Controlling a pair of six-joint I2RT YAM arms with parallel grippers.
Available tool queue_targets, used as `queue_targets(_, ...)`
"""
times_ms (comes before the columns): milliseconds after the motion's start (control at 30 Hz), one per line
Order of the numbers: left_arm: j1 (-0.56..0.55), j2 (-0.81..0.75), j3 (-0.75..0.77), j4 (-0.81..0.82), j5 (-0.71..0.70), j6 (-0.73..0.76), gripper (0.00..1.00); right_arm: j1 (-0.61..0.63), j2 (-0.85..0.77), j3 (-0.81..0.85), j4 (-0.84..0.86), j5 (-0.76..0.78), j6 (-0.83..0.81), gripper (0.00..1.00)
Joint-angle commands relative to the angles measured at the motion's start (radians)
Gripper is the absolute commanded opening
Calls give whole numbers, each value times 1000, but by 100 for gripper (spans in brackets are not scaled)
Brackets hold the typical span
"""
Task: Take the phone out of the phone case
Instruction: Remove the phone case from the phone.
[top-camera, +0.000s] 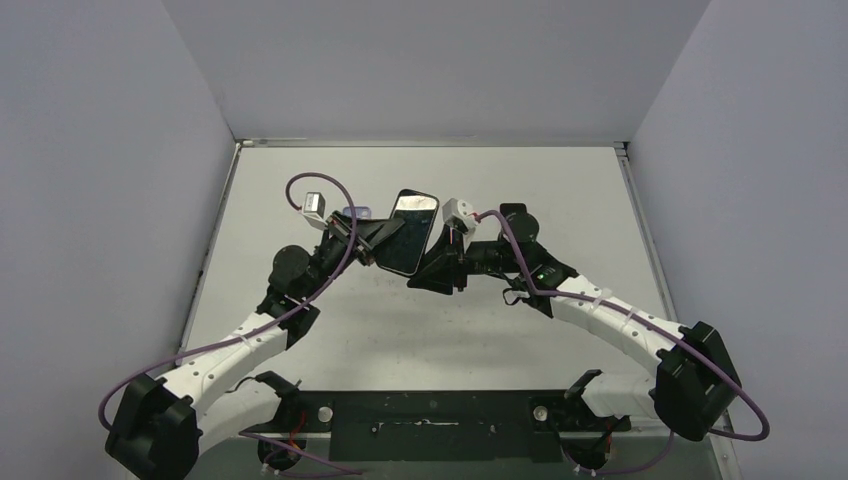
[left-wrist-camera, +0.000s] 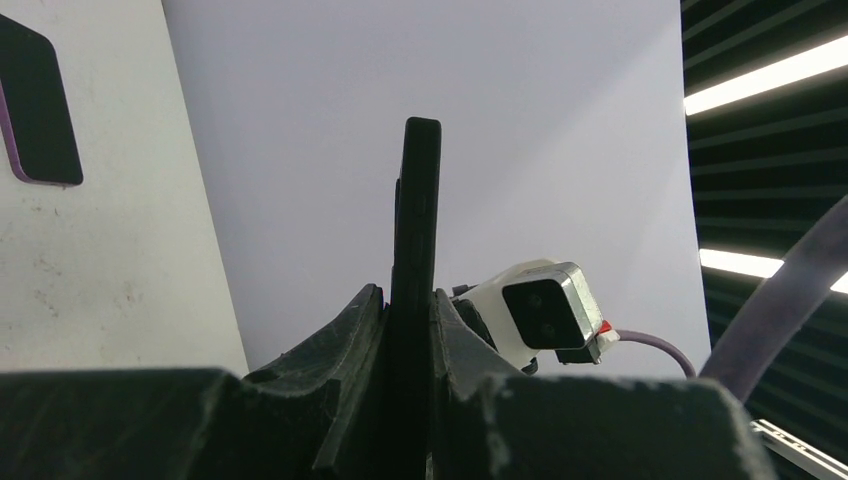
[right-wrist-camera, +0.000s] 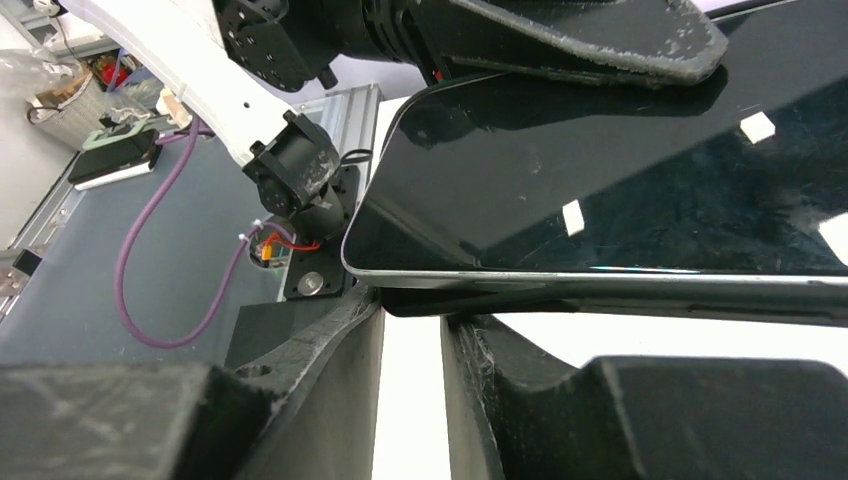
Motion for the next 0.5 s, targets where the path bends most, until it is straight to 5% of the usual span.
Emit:
queue_targets(0,-41,-14,42,129,151,-57,0,-10,38,40,16,159,-84,0)
queue_targets(233,-40,-9,41,169,155,-7,0,-13,14,5,-7,346,48,8)
queue_targets(467,-21,-43,33,47,23,145,0,-12,-154,-98,-61,478,167,56)
